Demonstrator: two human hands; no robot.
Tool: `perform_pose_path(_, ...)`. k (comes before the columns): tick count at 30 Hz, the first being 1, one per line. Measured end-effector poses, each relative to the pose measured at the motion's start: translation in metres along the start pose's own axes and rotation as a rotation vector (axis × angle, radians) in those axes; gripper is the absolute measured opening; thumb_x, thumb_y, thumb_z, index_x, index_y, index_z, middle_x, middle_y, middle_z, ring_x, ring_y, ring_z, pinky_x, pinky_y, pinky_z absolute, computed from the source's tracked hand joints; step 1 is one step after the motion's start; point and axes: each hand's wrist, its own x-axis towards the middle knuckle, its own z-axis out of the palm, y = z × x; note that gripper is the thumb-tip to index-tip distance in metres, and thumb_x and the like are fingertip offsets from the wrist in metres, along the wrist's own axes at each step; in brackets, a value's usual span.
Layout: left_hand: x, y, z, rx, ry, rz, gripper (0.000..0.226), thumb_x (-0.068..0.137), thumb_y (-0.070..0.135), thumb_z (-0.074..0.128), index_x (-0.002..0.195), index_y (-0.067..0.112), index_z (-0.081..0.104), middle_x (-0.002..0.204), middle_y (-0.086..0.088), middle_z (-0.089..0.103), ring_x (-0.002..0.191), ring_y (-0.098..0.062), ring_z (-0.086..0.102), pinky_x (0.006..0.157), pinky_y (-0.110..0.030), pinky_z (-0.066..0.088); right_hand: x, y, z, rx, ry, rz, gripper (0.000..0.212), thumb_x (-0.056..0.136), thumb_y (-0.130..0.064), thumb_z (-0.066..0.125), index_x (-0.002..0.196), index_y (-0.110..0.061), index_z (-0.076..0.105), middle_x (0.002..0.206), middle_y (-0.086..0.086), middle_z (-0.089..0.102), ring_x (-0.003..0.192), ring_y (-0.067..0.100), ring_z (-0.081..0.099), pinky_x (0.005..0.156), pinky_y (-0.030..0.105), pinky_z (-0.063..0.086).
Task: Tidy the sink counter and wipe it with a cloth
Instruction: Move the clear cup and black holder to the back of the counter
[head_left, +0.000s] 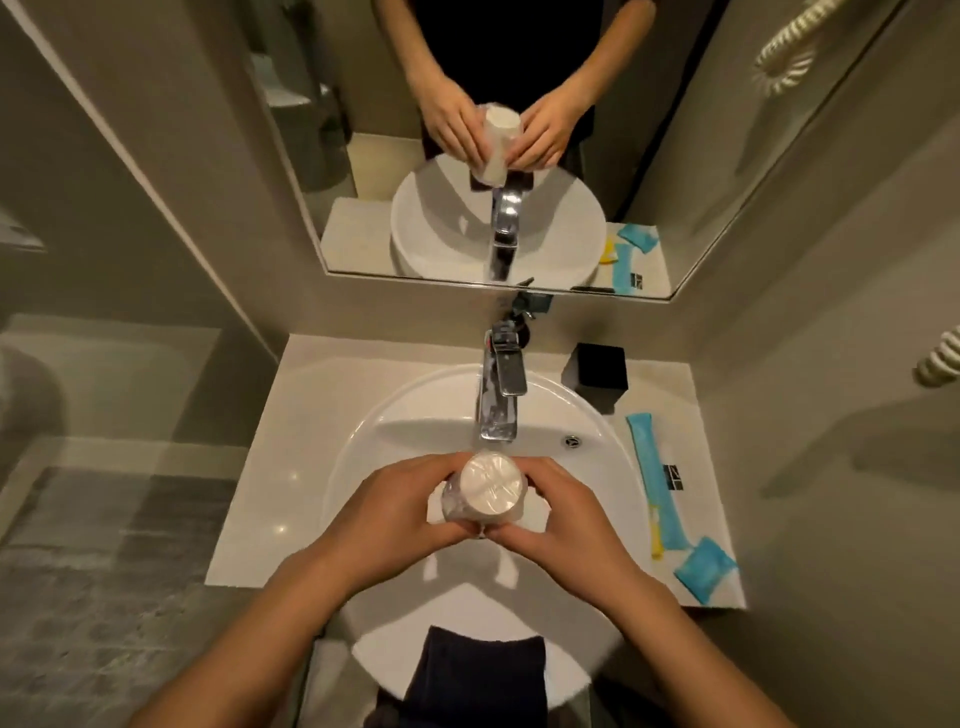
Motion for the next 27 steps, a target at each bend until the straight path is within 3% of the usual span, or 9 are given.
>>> perform_pose_path(6, 0.054, 0.068, 0.060, 0.015, -0.088, 0.116, 0.066, 0.079, 0.059, 0.076, 0.138, 0.055, 0.047, 0.127, 0.027, 0.065, 0.112, 0.003, 0.060, 0.093, -0.026, 0.052, -0.038, 0.046, -0.076, 0.023, 0.127, 0.142, 0.059, 0.074, -0.045, 0.085, 0.127, -0.043, 0.058, 0.123, -0.026, 0.061, 0.116, -0.005, 0.056, 0.093, 0.011, 0.041)
perform_pose_path(10, 0.100, 0.104, 0.094, 0.084, -0.139, 0.173, 0.058, 0.084, 0.050, 0.073, 0.136, 0.041, 0.051, 0.130, 0.012, 0.067, 0.117, -0.014, 0.062, 0.095, -0.036, 0.052, -0.039, 0.068, -0.118, 0.036, 0.212, 0.249, 0.058, 0.077, -0.034, 0.085, 0.123, -0.049, 0.054, 0.124, -0.027, 0.061, 0.112, -0.005, 0.056, 0.095, 0.015, 0.042)
perform_pose_path(13, 0.143, 0.128, 0.115, 0.140, -0.152, 0.180, 0.058, 0.085, 0.044, 0.075, 0.138, 0.035, 0.052, 0.133, 0.005, 0.066, 0.116, -0.021, 0.062, 0.096, -0.037, 0.052, -0.027, 0.087, -0.146, 0.033, 0.273, 0.321, 0.060, 0.079, -0.029, 0.085, 0.132, -0.037, 0.057, 0.124, -0.019, 0.063, 0.106, -0.002, 0.057, 0.098, 0.024, 0.047)
perform_pose_path(20, 0.251, 0.152, 0.143, 0.203, -0.201, 0.181, 0.050, 0.080, 0.034, 0.079, 0.126, 0.027, 0.063, 0.122, -0.001, 0.071, 0.110, -0.024, 0.066, 0.093, -0.039, 0.054, 0.032, 0.134, -0.187, 0.029, 0.436, 0.429, 0.050, 0.083, -0.027, 0.081, 0.127, -0.033, 0.060, 0.123, -0.009, 0.069, 0.110, 0.014, 0.064, 0.099, 0.041, 0.054)
perform_pose_path(24, 0.301, 0.155, 0.155, 0.237, -0.228, 0.149, 0.048, 0.081, 0.030, 0.080, 0.125, 0.024, 0.063, 0.120, -0.005, 0.071, 0.109, -0.026, 0.066, 0.093, -0.041, 0.054, 0.067, 0.151, -0.200, 0.011, 0.469, 0.439, 0.038, 0.087, -0.021, 0.077, 0.117, -0.035, 0.059, 0.118, -0.007, 0.067, 0.105, 0.013, 0.063, 0.091, 0.032, 0.050)
perform_pose_path(27, 0.334, 0.146, 0.167, 0.287, -0.263, 0.126, 0.042, 0.079, 0.030, 0.079, 0.117, 0.021, 0.065, 0.115, -0.009, 0.072, 0.104, -0.031, 0.067, 0.090, -0.043, 0.056, 0.091, 0.172, -0.203, -0.052, 0.466, 0.476, 0.046, 0.084, -0.016, 0.078, 0.127, -0.023, 0.062, 0.121, -0.001, 0.068, 0.107, 0.017, 0.062, 0.091, 0.031, 0.048)
